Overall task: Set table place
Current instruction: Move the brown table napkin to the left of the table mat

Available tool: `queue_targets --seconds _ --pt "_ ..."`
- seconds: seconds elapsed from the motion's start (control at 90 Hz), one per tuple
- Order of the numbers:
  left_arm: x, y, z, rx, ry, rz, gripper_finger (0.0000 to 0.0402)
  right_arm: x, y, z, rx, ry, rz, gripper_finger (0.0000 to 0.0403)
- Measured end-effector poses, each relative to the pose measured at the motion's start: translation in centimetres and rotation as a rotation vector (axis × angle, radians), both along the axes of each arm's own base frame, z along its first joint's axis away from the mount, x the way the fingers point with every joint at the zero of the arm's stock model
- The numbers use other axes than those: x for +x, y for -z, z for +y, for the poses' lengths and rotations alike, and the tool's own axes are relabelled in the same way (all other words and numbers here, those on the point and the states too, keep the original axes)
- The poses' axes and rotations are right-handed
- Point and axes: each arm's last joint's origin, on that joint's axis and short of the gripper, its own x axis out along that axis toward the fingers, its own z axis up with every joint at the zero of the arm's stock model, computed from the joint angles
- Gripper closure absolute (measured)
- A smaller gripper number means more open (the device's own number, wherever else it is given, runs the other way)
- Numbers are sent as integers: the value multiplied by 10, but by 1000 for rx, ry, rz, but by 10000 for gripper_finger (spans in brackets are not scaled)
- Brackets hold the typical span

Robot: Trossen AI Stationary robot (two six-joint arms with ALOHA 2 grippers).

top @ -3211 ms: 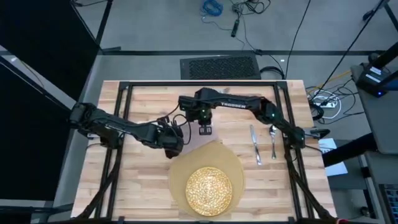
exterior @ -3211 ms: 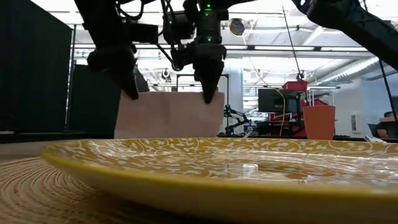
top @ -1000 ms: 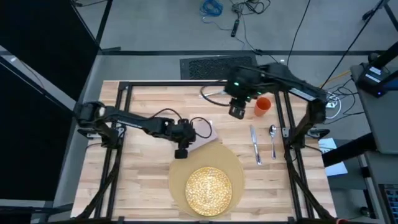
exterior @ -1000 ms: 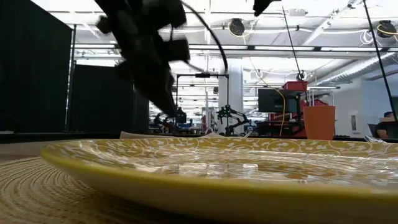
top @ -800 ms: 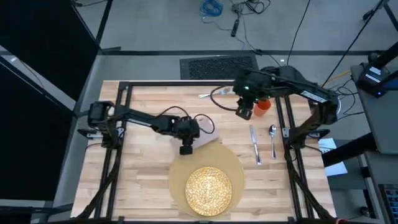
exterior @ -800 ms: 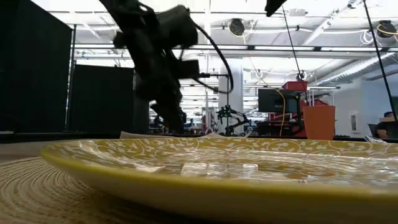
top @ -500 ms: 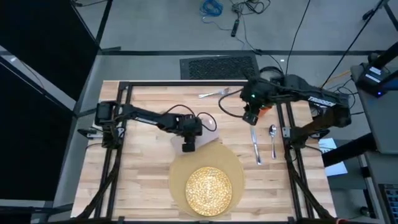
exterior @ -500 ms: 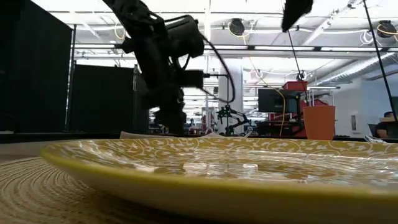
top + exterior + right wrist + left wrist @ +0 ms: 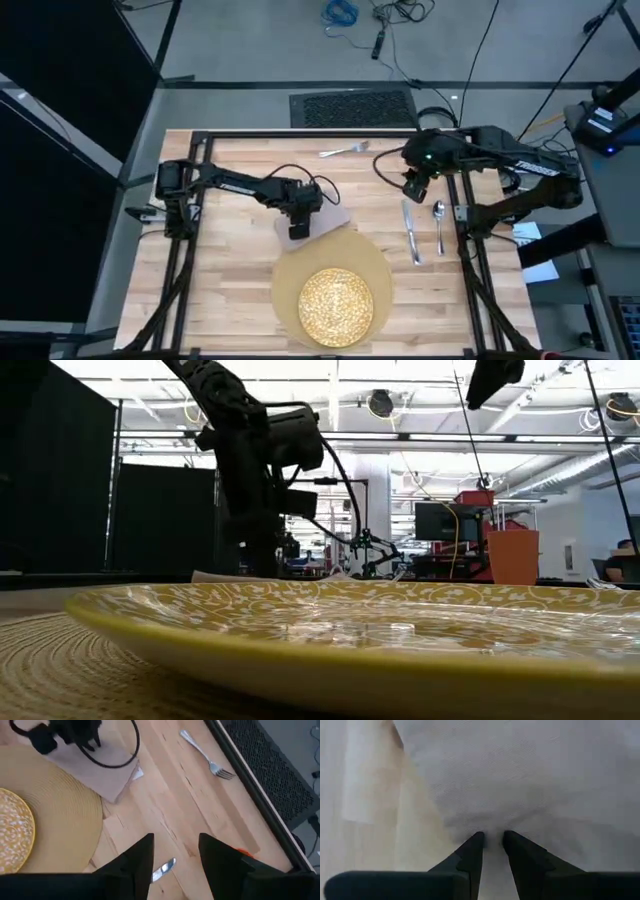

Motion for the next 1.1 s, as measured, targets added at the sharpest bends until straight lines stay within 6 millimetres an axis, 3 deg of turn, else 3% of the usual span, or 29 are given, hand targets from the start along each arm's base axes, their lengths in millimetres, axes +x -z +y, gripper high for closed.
queue_targets --seconds 0.356,0.8,1.1 --pt "-31 2 -6 -90 -257 292 328 -5 -4 1 -10 -8 -24 261" --pt "-71 11 -69 -174 -425 649 328 -4 -4 1 -12 -67 -27 261" --pt "-80 12 -125 -286 -564 709 328 -3 -4 3 2 -142 -22 261"
